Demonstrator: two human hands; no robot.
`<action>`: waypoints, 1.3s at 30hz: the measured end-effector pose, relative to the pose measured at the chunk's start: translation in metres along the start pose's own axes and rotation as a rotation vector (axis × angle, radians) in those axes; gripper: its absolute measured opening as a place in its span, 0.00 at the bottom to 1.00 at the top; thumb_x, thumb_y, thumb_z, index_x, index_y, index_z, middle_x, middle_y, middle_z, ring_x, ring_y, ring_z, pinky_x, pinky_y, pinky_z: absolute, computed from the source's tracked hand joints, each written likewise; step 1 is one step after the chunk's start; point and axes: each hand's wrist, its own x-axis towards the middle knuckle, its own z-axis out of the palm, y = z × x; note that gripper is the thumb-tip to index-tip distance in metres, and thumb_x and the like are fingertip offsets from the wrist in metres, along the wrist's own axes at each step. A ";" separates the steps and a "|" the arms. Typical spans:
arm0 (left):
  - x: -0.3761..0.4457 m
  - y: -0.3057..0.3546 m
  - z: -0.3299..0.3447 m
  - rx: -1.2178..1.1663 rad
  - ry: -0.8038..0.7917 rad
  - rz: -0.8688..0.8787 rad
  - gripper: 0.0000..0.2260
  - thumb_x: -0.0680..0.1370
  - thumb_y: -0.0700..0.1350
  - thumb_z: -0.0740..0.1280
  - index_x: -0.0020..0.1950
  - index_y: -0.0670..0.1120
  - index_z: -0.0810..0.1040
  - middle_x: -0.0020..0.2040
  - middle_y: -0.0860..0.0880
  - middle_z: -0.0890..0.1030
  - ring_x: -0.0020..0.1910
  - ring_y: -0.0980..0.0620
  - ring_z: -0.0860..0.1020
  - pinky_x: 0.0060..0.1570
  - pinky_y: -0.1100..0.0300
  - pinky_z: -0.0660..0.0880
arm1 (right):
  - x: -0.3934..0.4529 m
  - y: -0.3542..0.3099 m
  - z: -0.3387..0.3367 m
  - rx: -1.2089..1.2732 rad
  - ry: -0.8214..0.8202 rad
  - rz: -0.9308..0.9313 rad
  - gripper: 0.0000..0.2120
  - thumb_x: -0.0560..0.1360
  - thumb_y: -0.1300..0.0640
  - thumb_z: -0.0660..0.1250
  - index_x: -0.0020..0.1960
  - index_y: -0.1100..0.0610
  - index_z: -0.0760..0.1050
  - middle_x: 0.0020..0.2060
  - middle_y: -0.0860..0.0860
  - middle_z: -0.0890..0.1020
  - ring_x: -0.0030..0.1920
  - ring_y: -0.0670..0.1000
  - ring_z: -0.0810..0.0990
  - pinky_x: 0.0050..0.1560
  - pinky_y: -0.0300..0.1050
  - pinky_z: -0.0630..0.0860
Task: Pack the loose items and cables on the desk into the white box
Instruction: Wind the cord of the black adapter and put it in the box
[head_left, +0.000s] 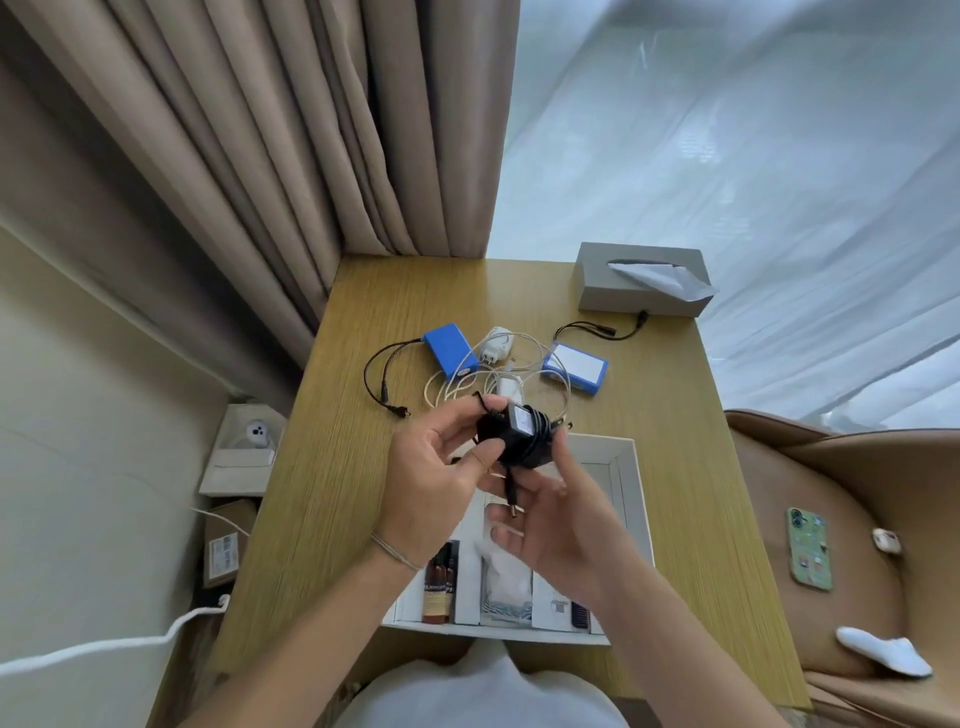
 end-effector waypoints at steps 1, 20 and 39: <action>-0.003 0.000 0.000 0.019 -0.022 0.016 0.18 0.72 0.25 0.69 0.57 0.41 0.82 0.54 0.46 0.86 0.57 0.48 0.83 0.58 0.58 0.78 | 0.000 -0.003 -0.004 0.050 -0.014 0.032 0.36 0.73 0.30 0.63 0.59 0.62 0.82 0.51 0.56 0.83 0.40 0.53 0.80 0.41 0.44 0.78; -0.070 -0.047 -0.035 0.806 -0.342 0.602 0.18 0.75 0.32 0.65 0.64 0.39 0.80 0.69 0.44 0.76 0.71 0.48 0.73 0.66 0.54 0.74 | 0.007 0.008 -0.032 -0.080 0.058 0.045 0.22 0.74 0.54 0.71 0.66 0.62 0.78 0.58 0.60 0.82 0.49 0.54 0.82 0.50 0.48 0.80; -0.059 -0.101 -0.113 0.638 -0.009 -0.274 0.17 0.78 0.37 0.66 0.58 0.59 0.80 0.53 0.65 0.80 0.53 0.66 0.78 0.53 0.66 0.78 | 0.139 0.053 -0.028 -0.867 0.448 -0.094 0.04 0.73 0.52 0.76 0.44 0.48 0.81 0.43 0.45 0.87 0.49 0.48 0.84 0.50 0.43 0.80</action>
